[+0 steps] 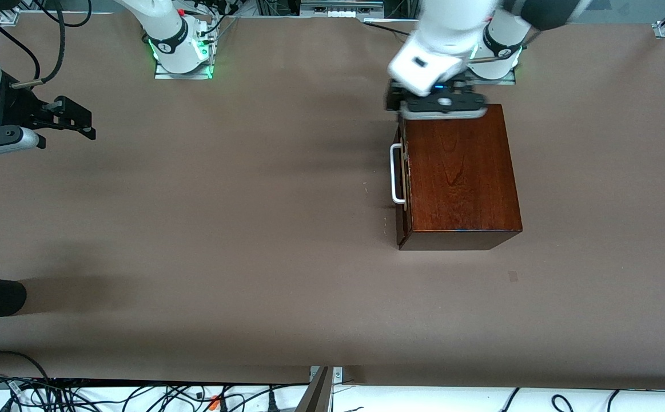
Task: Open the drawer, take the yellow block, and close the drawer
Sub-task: 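Reach the left gripper to the white drawer handle of the box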
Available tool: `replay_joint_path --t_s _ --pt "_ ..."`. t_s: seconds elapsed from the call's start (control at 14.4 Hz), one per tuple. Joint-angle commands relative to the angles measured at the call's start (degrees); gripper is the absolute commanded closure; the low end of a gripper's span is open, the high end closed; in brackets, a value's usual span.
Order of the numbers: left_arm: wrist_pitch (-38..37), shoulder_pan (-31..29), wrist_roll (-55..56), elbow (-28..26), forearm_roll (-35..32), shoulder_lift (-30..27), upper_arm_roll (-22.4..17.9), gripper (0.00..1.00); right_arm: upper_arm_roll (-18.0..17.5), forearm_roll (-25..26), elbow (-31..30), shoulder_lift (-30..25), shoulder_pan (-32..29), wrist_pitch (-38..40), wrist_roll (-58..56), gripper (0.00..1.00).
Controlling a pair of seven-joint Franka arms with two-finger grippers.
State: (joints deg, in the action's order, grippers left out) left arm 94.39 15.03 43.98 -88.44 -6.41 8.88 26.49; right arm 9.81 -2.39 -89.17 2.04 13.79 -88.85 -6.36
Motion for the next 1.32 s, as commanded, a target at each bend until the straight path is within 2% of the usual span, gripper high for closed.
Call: replay_joint_path --t_s 0.0,0.28,0.62,0.97,1.25 --pt "-1.05 5.79 6.53 4.41 -5.44 6.22 0.14 0.0 -0.32 -0.16 0.84 0.25 -0.17 0.35 0.65 0.0" --pt "4.3 8.52 11.99 3.71 -9.23 10.71 0.05 0.0 -0.32 -0.25 0.76 0.25 -0.35 0.52 0.65 0.0" --pt "6.68 8.7 12.53 2.92 -12.83 16.07 0.05 0.0 -0.23 -0.25 0.67 0.34 -0.79 0.52 0.39 0.0" --pt "12.74 8.18 12.88 -3.4 -16.43 17.13 -0.39 0.0 -0.23 -0.25 0.67 0.42 -0.7 0.52 0.48 0.0" --pt "12.92 8.0 12.88 -3.58 -18.37 19.85 -0.57 0.0 -0.23 -0.25 0.67 0.69 -0.79 0.61 0.21 0.0"
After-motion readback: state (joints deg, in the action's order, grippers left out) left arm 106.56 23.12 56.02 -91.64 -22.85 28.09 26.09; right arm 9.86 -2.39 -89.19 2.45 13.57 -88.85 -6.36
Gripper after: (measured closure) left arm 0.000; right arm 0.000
